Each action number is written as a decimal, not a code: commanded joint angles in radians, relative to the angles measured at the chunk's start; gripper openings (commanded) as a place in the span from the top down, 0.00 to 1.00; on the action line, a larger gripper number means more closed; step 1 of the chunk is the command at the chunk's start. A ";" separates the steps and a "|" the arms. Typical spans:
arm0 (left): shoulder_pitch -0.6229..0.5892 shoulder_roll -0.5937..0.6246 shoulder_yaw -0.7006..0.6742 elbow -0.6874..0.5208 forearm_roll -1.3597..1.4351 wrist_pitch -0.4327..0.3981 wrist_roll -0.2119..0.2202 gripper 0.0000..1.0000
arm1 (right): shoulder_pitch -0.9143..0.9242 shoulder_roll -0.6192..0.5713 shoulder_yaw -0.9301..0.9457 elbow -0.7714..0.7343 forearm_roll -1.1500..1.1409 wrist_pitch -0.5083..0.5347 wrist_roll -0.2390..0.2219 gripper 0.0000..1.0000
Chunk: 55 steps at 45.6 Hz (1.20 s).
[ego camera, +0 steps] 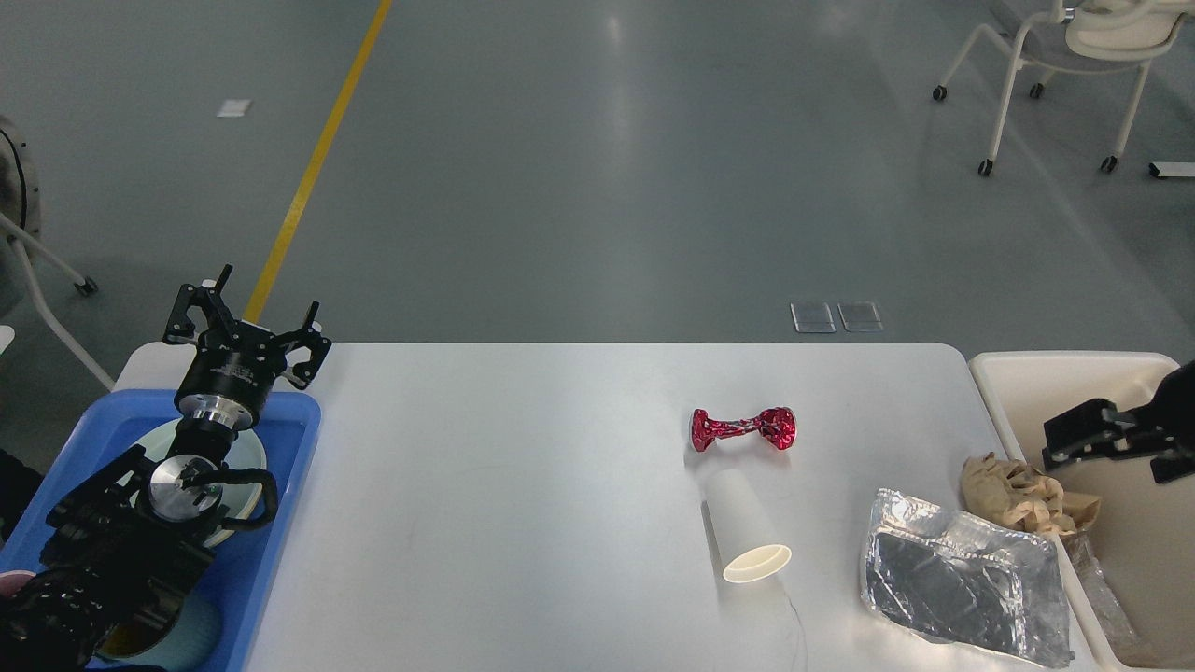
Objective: Tidy desktop
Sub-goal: 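Lower the silver foil into the white bin and release it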
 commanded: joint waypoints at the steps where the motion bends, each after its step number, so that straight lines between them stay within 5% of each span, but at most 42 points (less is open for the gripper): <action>1: 0.000 0.000 0.000 0.000 -0.001 0.000 0.000 0.01 | -0.316 0.036 0.080 -0.113 0.010 -0.166 0.000 0.00; 8: 0.000 0.000 0.000 0.000 -0.001 0.000 0.000 0.01 | -0.474 0.045 0.160 -0.277 0.023 -0.175 0.002 0.00; 39: 0.000 0.000 0.000 0.000 -0.001 0.000 0.000 0.01 | -0.683 0.111 0.234 -0.394 0.076 -0.281 0.015 0.05; 42: 0.000 0.000 0.000 0.000 -0.001 0.000 0.000 0.01 | -0.715 0.123 0.238 -0.424 0.076 -0.291 0.017 0.16; 45: 0.000 0.000 0.000 0.000 -0.001 0.000 0.000 0.01 | -0.744 0.146 0.240 -0.452 0.076 -0.297 0.017 0.44; 48: 0.000 0.000 0.000 0.000 -0.001 0.000 0.001 0.01 | -0.758 0.157 0.240 -0.458 0.076 -0.297 0.019 0.58; 52: 0.000 0.000 0.000 0.000 0.001 0.000 0.000 0.01 | -0.759 0.157 0.240 -0.461 0.076 -0.297 0.022 1.00; 55: 0.000 0.000 0.000 0.000 -0.001 0.000 0.001 0.01 | -0.756 0.157 0.240 -0.458 0.076 -0.293 0.023 1.00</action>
